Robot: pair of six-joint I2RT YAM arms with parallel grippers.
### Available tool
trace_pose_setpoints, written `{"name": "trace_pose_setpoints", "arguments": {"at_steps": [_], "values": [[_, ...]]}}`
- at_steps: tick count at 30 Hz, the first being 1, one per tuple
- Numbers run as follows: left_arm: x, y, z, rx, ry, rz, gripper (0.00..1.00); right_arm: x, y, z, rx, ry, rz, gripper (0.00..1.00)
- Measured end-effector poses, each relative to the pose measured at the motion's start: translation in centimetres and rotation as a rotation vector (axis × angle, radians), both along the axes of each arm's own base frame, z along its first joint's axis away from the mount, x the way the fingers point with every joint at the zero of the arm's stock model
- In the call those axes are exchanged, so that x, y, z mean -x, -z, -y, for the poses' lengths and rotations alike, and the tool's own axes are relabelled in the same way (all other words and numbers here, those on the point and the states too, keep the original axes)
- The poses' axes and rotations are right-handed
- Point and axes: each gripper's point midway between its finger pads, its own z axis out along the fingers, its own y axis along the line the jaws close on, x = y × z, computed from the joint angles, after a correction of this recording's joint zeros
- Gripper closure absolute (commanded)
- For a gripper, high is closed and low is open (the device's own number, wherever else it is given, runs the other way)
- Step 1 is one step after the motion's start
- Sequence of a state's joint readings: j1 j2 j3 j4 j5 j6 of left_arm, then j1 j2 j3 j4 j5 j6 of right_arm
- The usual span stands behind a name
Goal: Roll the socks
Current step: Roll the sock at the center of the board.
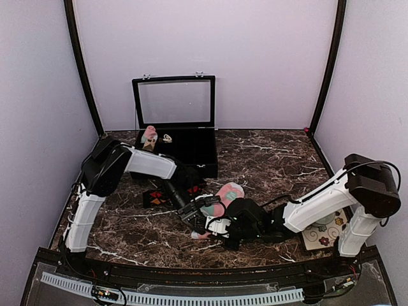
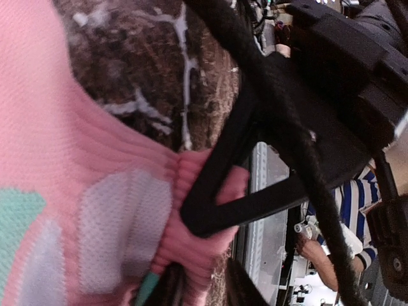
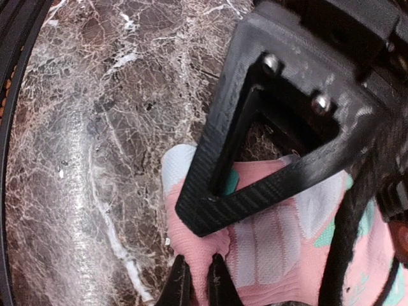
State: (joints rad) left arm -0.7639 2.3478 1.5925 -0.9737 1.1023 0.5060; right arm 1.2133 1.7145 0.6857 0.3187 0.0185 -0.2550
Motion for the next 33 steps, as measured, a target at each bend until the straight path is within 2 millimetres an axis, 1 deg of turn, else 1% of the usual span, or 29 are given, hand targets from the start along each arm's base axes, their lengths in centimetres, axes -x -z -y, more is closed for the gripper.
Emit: {"name": "trace_pose_setpoints", "arguments": {"at_steps": [1, 2, 5, 7, 9, 10, 12, 14, 17, 20, 23, 26, 29, 33], "values": [[0.0, -0.2, 0.0, 0.002, 0.001, 0.006, 0.56, 0.0, 0.1, 0.0, -0.004, 0.001, -0.006, 1.0], [0.1, -0.4, -0.1, 0.006, 0.003, 0.012, 0.54, 0.1, 0.1, -0.1, -0.009, 0.0, -0.011, 1.0], [0.2, -1.0, -0.4, 0.018, 0.012, 0.074, 0.52, 0.2, 0.1, -0.1, -0.032, 0.009, -0.038, 1.0], [0.1, -1.2, -0.8, 0.032, 0.018, 0.145, 0.43, 0.3, 0.1, 0.0, -0.051, 0.023, -0.058, 1.0], [0.1, -1.5, -1.4, 0.045, 0.019, 0.219, 0.41, 0.2, 0.1, 0.2, -0.073, 0.041, -0.082, 1.0], [-0.2, -1.5, -1.9, 0.046, 0.015, 0.263, 0.3, 0.2, 0.1, 0.3, -0.083, 0.049, -0.096, 1.0], [-1.0, -1.2, -3.2, 0.023, 0.004, 0.355, 0.27, 0.3, 0.2, 0.7, -0.098, 0.064, -0.13, 1.0], [-1.7, -0.8, -4.7, 0.003, -0.028, 0.408, 0.27, 0.2, 0.2, 1.1, -0.116, 0.084, -0.175, 1.0], [-2.8, -0.9, -6.1, 0.001, -0.06, 0.507, 0.29, -0.1, 0.1, 1.3, -0.142, 0.111, -0.26, 1.0], [-3.0, -1.8, -6.6, 0.037, -0.063, 0.597, 0.35, -0.5, 0.2, 1.6, -0.166, 0.145, -0.373, 1.0], [-2.8, -2.9, -6.5, 0.097, -0.042, 0.67, 0.4, -0.9, 0.3, 1.6, -0.181, 0.184, -0.498, 1.0], [-2.8, -3.8, -6.0, 0.153, -0.008, 0.733, 0.42, -1.2, 0.4, 0.9, -0.191, 0.217, -0.611, 1.0], [-2.4, -3.6, -5.5, 0.18, 0.042, 0.787, 0.45, -1.1, 0.7, 0.5, -0.191, 0.246, -0.697, 1.0], [-0.6, -3.0, -4.2, 0.207, 0.153, 0.864, 0.5, -1.1, 0.9, 0.5, -0.199, 0.289, -0.764, 1.0]]}}
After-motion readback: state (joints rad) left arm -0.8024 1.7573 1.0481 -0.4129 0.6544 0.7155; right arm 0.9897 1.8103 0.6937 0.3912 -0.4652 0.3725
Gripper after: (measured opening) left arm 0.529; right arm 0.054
